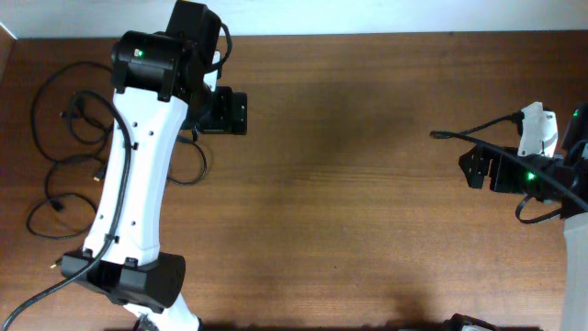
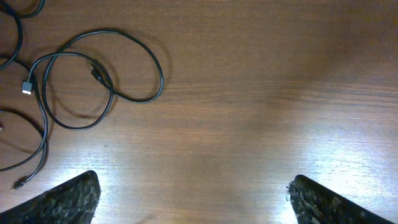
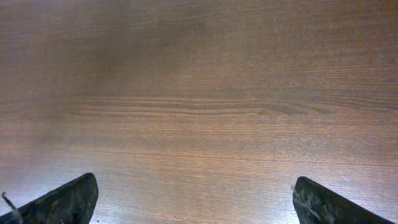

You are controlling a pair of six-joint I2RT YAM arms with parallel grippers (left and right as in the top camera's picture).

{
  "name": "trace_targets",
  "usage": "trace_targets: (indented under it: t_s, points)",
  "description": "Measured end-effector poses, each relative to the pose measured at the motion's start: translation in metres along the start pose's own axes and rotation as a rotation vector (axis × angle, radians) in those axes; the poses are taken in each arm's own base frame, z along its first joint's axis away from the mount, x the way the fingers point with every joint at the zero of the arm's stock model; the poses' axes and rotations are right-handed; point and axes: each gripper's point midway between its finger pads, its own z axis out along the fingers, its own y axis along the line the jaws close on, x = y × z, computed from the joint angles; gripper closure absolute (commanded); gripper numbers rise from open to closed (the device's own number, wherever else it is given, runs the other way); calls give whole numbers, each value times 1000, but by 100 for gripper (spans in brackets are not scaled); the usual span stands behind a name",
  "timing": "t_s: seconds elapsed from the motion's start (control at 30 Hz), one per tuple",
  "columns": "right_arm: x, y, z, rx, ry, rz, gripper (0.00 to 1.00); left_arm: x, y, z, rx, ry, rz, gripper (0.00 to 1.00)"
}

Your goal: Untangle cables

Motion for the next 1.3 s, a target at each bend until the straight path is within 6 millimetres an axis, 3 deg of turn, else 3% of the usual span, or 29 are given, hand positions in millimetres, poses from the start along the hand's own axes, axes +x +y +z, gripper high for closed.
trace_targets:
  t_s: [1.03,1.3]
  points:
    - [0,0,0,0,0,-1,1,-1,1,0,-8,-3,0,1]
    - [0,0,0,0,2,0,1,-13,2,-7,-13,-82,64,1]
